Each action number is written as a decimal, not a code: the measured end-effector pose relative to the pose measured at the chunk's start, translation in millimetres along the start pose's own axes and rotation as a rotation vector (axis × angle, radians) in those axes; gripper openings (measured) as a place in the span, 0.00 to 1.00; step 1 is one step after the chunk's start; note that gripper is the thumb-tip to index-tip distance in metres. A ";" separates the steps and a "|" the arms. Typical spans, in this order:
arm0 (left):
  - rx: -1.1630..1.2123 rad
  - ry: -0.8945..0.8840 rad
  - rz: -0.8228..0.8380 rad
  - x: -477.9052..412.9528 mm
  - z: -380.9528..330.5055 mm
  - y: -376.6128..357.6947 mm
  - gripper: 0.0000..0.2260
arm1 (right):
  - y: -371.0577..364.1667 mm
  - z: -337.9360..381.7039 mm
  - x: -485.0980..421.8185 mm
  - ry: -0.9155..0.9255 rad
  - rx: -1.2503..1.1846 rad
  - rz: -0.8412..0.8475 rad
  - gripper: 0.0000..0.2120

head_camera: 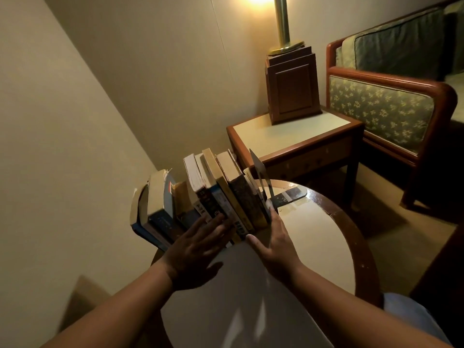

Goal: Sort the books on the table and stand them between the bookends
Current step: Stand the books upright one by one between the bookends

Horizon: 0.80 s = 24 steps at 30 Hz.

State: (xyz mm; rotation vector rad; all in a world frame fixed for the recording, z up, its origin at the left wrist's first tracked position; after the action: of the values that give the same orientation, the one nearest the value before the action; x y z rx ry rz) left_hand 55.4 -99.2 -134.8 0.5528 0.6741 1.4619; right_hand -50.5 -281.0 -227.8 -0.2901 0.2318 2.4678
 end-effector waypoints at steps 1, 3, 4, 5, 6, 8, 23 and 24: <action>-0.024 -0.014 0.038 1.2 0.5 -5.7 0.32 | -2.5 -1.8 -2.7 0.022 0.032 0.009 0.47; -0.049 -0.022 0.083 4.6 3.9 -18.4 0.35 | -6.4 -2.9 -8.7 0.076 0.093 0.011 0.47; -0.054 -0.020 0.093 6.0 6.1 -24.1 0.36 | -8.2 -1.5 -11.6 0.092 0.101 0.005 0.47; -0.061 -0.018 0.096 7.4 8.4 -29.4 0.37 | -10.3 0.7 -15.0 0.093 0.081 -0.008 0.48; -0.072 -0.023 0.093 8.9 10.5 -35.0 0.37 | -12.9 1.6 -19.1 0.096 0.041 -0.027 0.47; -0.144 -0.069 0.081 11.3 11.8 -45.1 0.34 | -17.5 -1.0 -28.0 0.124 0.005 -0.083 0.44; -0.544 -0.182 -0.052 5.8 19.8 -83.3 0.33 | -28.6 -50.2 -54.4 0.167 0.086 -0.133 0.39; -0.535 -0.180 -0.053 5.8 20.9 -83.6 0.33 | -29.1 -54.2 -55.7 0.143 0.087 -0.125 0.40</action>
State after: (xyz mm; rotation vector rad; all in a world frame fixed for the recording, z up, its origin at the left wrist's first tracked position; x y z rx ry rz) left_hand 129.1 -96.1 -179.6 0.2415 0.1382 1.4469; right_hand 18.6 -303.1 -268.1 -0.4315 0.3698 2.3091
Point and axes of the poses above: each hand's wrist, its own x-axis away from the middle knuckle, its own y-axis out of the back of the hand, z = x × y, the point moved 3 cm from there along -x, towards the middle knuckle, and after that the axes turned 15 degrees about -x, right-handed, at the moved point
